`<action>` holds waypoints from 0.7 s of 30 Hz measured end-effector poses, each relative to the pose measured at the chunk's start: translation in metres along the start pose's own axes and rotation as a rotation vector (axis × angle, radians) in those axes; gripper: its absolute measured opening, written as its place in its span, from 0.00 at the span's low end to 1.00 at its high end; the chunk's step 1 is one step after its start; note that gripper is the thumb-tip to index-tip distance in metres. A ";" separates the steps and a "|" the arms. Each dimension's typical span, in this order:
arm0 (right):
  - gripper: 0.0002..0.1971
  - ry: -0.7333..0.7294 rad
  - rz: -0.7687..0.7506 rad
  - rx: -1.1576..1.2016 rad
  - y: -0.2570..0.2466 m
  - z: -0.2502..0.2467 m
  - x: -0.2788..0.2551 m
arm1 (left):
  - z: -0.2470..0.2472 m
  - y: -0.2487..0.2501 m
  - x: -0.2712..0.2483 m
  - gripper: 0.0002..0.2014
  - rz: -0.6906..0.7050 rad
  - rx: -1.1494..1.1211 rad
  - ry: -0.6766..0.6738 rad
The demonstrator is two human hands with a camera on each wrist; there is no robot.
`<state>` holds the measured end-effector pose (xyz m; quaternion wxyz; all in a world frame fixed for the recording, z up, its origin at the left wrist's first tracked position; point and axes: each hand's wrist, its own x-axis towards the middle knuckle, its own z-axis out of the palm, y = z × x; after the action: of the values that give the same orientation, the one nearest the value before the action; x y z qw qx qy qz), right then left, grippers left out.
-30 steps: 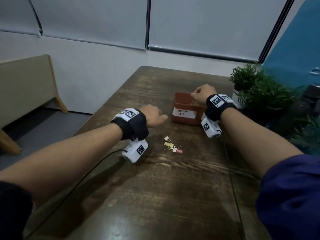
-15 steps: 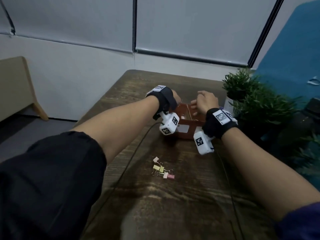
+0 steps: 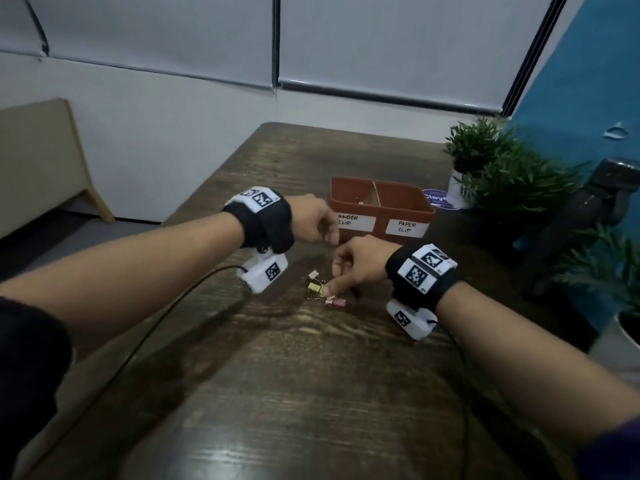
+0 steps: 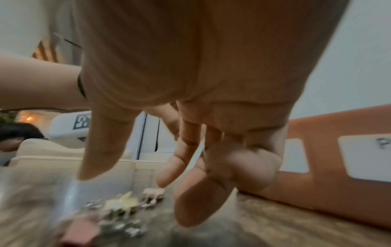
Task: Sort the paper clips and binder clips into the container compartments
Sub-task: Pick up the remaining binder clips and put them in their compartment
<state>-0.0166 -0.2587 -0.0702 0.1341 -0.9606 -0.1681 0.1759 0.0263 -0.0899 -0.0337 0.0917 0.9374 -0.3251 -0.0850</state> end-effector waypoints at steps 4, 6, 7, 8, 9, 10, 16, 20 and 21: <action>0.22 0.024 0.038 -0.054 -0.014 0.015 -0.003 | 0.037 -0.007 -0.023 0.22 -0.047 0.047 -0.214; 0.19 0.051 0.033 -0.063 -0.013 0.016 -0.008 | 0.049 -0.009 -0.031 0.21 -0.033 0.106 -0.178; 0.18 0.060 0.030 -0.065 -0.012 0.016 -0.011 | 0.053 -0.008 -0.035 0.20 -0.017 0.125 -0.135; 0.16 0.069 0.031 -0.066 -0.011 0.016 -0.014 | 0.056 -0.007 -0.038 0.18 -0.001 0.128 -0.088; 0.14 0.075 0.033 -0.071 -0.009 0.016 -0.016 | 0.058 -0.005 -0.041 0.15 0.000 0.118 -0.048; 0.12 0.081 0.033 -0.082 -0.008 0.017 -0.019 | 0.059 -0.004 -0.043 0.11 -0.011 0.110 -0.014; 0.10 0.181 -0.001 -0.124 -0.006 0.020 -0.029 | 0.056 -0.006 -0.059 0.09 -0.235 0.015 0.162; 0.06 0.228 0.023 -0.081 -0.001 0.018 -0.030 | 0.054 -0.007 -0.066 0.05 -0.362 -0.437 0.241; 0.06 0.232 0.038 -0.057 0.001 0.016 -0.031 | 0.055 -0.007 -0.068 0.04 -0.362 -0.529 0.251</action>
<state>-0.0495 -0.2679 -0.0762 0.1220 -0.9809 -0.1383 0.0611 -0.0346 -0.0485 -0.0812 0.3543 0.9268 -0.1062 -0.0651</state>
